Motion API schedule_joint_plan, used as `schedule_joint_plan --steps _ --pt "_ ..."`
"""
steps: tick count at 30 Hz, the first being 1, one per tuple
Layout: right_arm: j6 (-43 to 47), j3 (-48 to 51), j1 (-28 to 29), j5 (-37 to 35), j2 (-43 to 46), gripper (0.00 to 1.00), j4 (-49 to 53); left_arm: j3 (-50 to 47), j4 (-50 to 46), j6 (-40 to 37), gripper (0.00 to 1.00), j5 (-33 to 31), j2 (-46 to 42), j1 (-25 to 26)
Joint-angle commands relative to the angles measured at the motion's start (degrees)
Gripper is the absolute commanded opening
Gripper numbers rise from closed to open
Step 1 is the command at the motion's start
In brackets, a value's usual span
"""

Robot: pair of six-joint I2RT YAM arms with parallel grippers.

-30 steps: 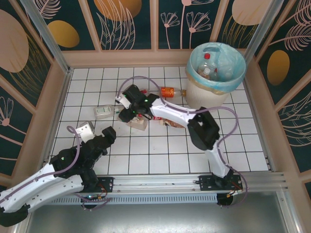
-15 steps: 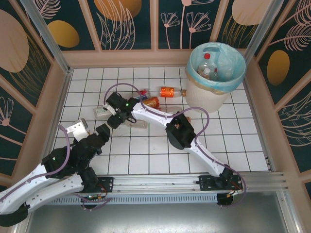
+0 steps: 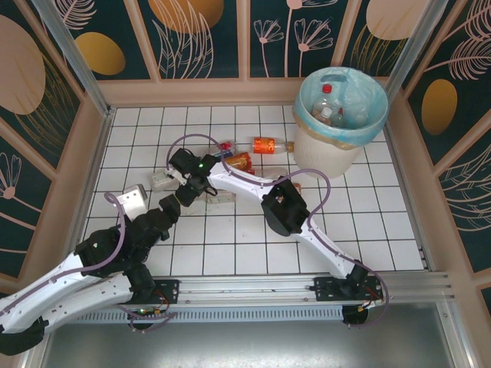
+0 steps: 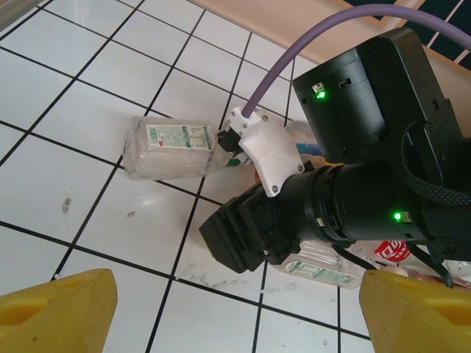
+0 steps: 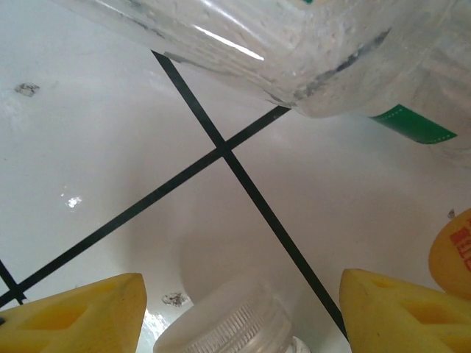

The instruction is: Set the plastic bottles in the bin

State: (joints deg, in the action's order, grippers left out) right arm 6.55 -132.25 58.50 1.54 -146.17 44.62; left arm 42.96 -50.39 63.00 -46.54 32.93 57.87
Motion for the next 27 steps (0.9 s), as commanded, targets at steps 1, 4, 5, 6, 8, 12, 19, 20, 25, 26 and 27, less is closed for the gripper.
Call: schedule_joint_plan --steps 1,4,5,6,8,12,19,20,25,26,27 --pt "1.87 0.78 0.47 -0.93 1.5 0.7 4.01 -0.59 3.13 -1.8 0.85 -0.13 0.49 0.14" --pt "3.96 0.53 0.97 -0.61 1.5 0.74 4.89 -0.71 4.35 -2.39 0.86 0.05 1.25 0.07" --pt "4.74 0.66 1.26 -1.01 1.51 0.75 5.03 -0.69 4.61 -2.6 0.86 0.05 1.59 0.11" --pt "5.53 0.62 1.61 -1.72 1.5 0.75 5.19 -0.61 4.93 -2.97 0.86 0.12 1.93 0.1" --pt "6.88 0.67 1.96 -2.15 1.5 0.75 5.41 -0.27 5.4 -3.64 0.86 -0.03 2.73 0.14" --pt "8.1 0.58 2.05 -1.97 1.26 0.73 5.52 0.46 6.12 -4.73 0.87 -0.81 4.05 0.13" --pt "9.6 -0.82 1.88 -5.94 1.48 0.65 7.49 -0.33 8.07 -4.9 0.87 -0.26 3.74 0.14" --pt "9.58 -0.82 1.88 -5.85 1.79 0.62 7.41 -0.33 8.11 -5.05 0.87 -0.32 3.76 0.06" --pt "9.56 -1.21 1.9 -7.37 3.11 0.46 7.56 1.0 7.72 -5.61 0.87 -0.63 3.75 0.13" --pt "9.54 -1.3 1.88 -7.59 3.42 0.43 7.74 1.27 7.66 -5.66 0.87 -0.67 3.74 0.11" --pt "9.53 -1.36 1.88 -7.61 3.97 0.41 8.0 1.56 7.55 -5.7 0.87 -0.7 3.8 0.11"
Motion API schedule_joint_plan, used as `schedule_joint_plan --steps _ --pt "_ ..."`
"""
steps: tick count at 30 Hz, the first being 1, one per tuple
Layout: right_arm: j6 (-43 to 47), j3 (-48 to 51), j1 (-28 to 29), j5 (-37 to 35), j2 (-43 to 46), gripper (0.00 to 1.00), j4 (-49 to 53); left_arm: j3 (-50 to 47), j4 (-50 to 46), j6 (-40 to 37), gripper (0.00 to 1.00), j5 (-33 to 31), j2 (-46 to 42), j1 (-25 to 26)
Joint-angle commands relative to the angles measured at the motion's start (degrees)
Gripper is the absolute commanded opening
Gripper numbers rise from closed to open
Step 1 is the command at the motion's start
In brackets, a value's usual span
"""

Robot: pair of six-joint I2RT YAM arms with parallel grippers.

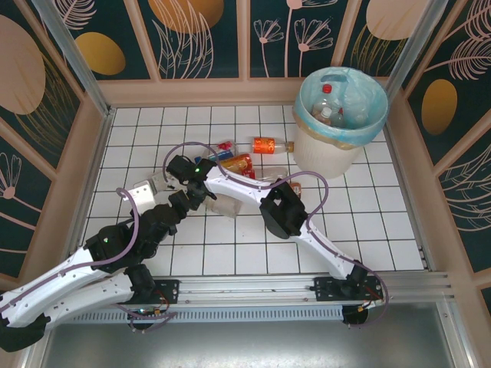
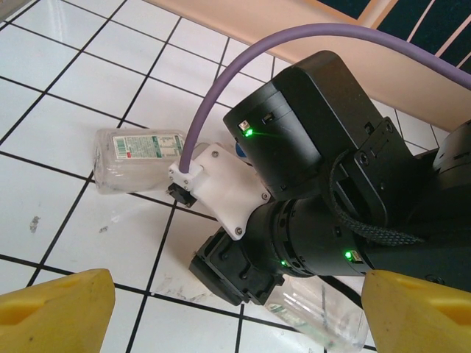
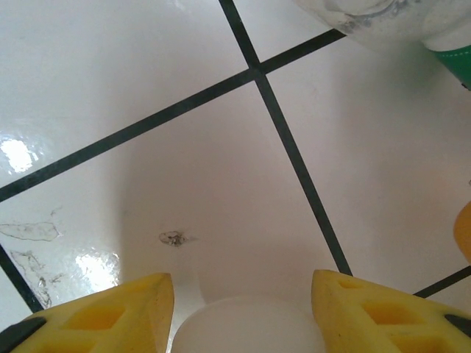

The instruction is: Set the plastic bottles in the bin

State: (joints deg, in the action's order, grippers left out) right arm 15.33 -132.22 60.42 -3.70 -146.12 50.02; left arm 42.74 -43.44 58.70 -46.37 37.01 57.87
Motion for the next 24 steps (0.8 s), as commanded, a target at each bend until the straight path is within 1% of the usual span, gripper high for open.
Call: schedule_joint_plan --steps 1,5,8,12,16,18,20,21,24 --pt "0.66 -1.37 -0.04 -2.23 4.52 0.39 2.78 2.07 0.54 -1.39 0.87 -0.91 -0.37 0.06" --pt "-0.58 -0.22 -0.13 -1.52 8.28 0.31 2.83 3.35 0.92 -1.71 0.86 -1.16 -0.16 0.14" --pt "-1.66 6.56 -0.17 -2.11 15.72 0.3 -1.92 5.15 1.84 -3.88 0.87 -1.09 0.98 0.12" --pt "-2.44 19.52 -0.6 -3.51 28.96 0.28 -11.3 9.98 2.89 -7.57 0.87 -1.9 3.89 0.13" --pt "-4.76 28.61 -3.32 -0.3 42.11 0.25 -18.8 18.51 4.59 -12.16 0.85 -1.95 8.7 0.11" --pt "-5.56 32.43 -5.67 0.62 48.86 0.23 -22.27 22.16 7.5 -15.51 0.85 -0.98 11.8 0.14" --pt "-6.23 34.98 -8.88 1.13 54.62 0.22 -25.49 24.59 12.29 -20.3 0.86 2.41 14.72 0.13" --pt "-6.37 36.82 -11.14 1.12 58.15 0.22 -28.14 25.88 15.17 -22.85 0.87 5.53 16.57 0.08" --pt "-5.19 47.4 -18.54 -1.56 70.97 0.21 -42.27 30.7 22.01 -27.25 0.87 14.99 22.88 0.08"
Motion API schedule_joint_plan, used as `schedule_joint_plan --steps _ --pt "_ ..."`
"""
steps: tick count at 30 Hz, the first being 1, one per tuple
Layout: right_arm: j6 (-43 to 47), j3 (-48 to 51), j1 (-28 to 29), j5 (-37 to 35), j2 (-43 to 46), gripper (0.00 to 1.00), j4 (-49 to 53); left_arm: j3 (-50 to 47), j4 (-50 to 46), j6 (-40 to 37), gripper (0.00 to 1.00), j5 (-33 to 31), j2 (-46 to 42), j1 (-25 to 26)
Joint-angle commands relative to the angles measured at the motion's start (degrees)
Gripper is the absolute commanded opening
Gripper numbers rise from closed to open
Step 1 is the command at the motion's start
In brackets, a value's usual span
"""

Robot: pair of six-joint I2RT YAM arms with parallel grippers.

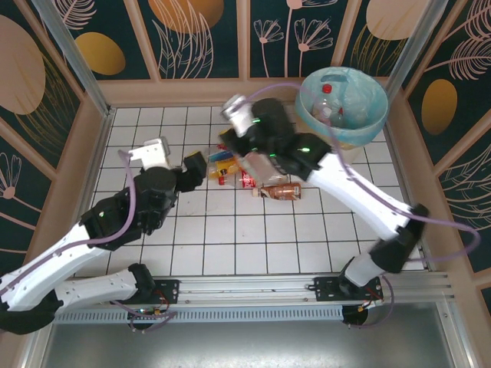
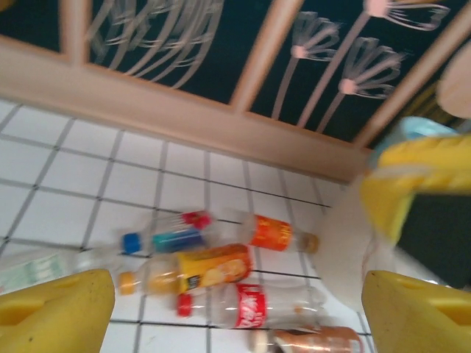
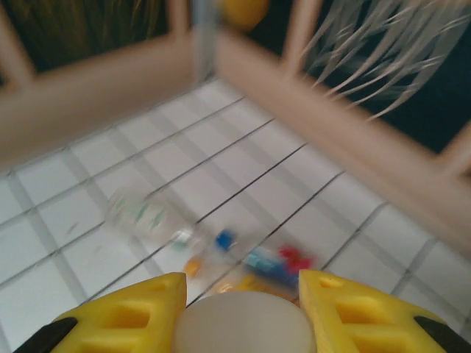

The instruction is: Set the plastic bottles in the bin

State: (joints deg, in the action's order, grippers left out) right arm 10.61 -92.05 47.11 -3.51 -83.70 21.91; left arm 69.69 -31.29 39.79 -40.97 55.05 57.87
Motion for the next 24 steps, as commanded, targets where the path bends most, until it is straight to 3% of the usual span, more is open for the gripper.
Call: schedule_joint_plan --steps 1,5,8,13,19,24 --pt "-0.77 10.38 -7.98 -1.37 12.23 0.21 -18.44 5.17 11.72 -9.18 0.87 12.28 6.85 0.13" --pt "-6.5 15.07 -22.46 4.58 21.06 0.2 -28.26 12.9 17.49 -11.3 0.86 25.15 17.43 0.08" --pt "-7.61 15.1 -31.08 6.46 21.69 0.21 -31.55 17.17 23.91 -11.28 0.86 36.42 25.59 0.07" --pt "-10.81 15.96 -42.56 10.5 18.41 0.21 -36.91 27.97 26.4 -5.66 0.81 47.77 40.13 0.22" --pt "-13.52 15.61 -50.16 17.43 11.12 0.24 -41.0 30.97 29.87 -3.9 0.79 49.23 45.58 0.2" --pt "-12.94 18.54 -51.27 17.92 8.47 0.31 -40.19 30.06 27.81 -5.75 0.8 46.43 44.87 0.17"
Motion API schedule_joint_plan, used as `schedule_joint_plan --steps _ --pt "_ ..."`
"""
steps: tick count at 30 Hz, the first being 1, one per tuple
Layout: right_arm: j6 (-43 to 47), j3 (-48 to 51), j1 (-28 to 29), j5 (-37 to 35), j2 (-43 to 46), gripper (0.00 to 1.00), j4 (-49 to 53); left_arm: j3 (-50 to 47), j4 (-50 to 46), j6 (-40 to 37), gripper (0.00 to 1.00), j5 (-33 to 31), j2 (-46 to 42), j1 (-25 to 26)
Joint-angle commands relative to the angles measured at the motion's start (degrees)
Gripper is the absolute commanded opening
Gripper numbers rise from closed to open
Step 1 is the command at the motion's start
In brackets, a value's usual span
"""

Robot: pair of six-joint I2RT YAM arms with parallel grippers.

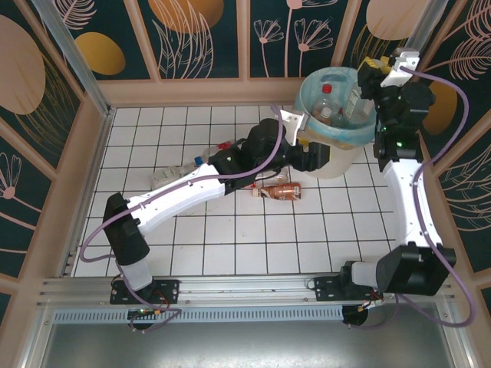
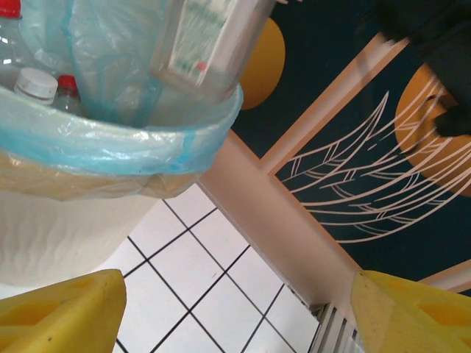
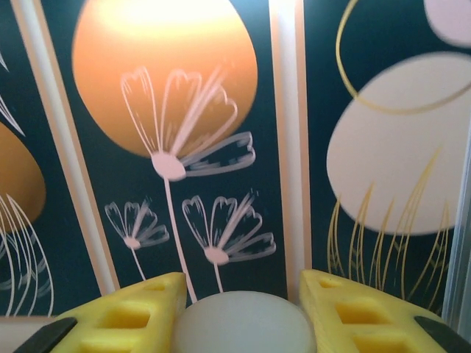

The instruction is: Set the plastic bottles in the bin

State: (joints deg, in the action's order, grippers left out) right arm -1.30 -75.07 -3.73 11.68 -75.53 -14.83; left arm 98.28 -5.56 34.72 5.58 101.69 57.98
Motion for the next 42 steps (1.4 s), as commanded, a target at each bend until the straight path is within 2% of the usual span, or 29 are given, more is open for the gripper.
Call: schedule_joint_plan --steps 1,4,8,10,18,24,27,29,32,34,39,42 --pt "-0.54 2.72 -0.51 2.82 0.17 0.32 -3.61 0.95 1.68 -0.87 0.81 -0.45 -1.98 0.11" --pt "0.41 5.34 -0.64 3.32 -0.21 0.41 -3.06 -2.75 1.93 -0.88 0.81 -1.54 -3.14 0.1" --pt "0.0 7.71 -0.66 2.91 -0.06 0.62 -2.61 -6.98 2.45 -0.24 0.84 -2.99 -6.3 0.08" --pt "0.32 8.05 -0.67 3.49 0.11 0.67 -2.58 -8.43 2.46 -0.01 0.84 -3.83 -6.98 0.12" --pt "1.54 5.71 -0.76 3.74 -0.36 0.59 0.65 -11.05 3.45 0.62 0.84 -5.57 -8.2 0.1" --pt "-1.5 2.18 -0.76 0.16 -1.53 0.56 8.78 -12.33 2.96 0.72 0.85 -7.03 -9.03 0.09" --pt "-5.53 0.48 -0.58 3.52 -1.53 0.54 13.89 -13.34 2.26 0.25 0.85 -8.92 -10.25 0.07" --pt "-7.62 0.32 -0.57 8.64 -0.85 0.57 16.52 -14.77 2.18 -1.66 0.86 -11.28 -11.59 0.12" --pt "-8.96 1.51 -0.14 15.58 1.66 0.6 19.45 -17.61 0.89 -5.0 0.87 -17.32 -13.5 0.1" --pt "-10.36 3.47 0.71 17.76 4.42 0.61 20.43 -20.1 0.42 -6.85 0.88 -21.2 -14.84 0.05" --pt "-12.14 8.69 5.22 21.03 12.17 0.63 21.7 -26.91 2.2 -10.65 0.9 -27.43 -18.71 0.1" --pt "-8.86 10.22 11.39 20.94 15.22 0.64 23.8 -30.41 2.9 -12.43 0.9 -30.7 -21.47 0.12"
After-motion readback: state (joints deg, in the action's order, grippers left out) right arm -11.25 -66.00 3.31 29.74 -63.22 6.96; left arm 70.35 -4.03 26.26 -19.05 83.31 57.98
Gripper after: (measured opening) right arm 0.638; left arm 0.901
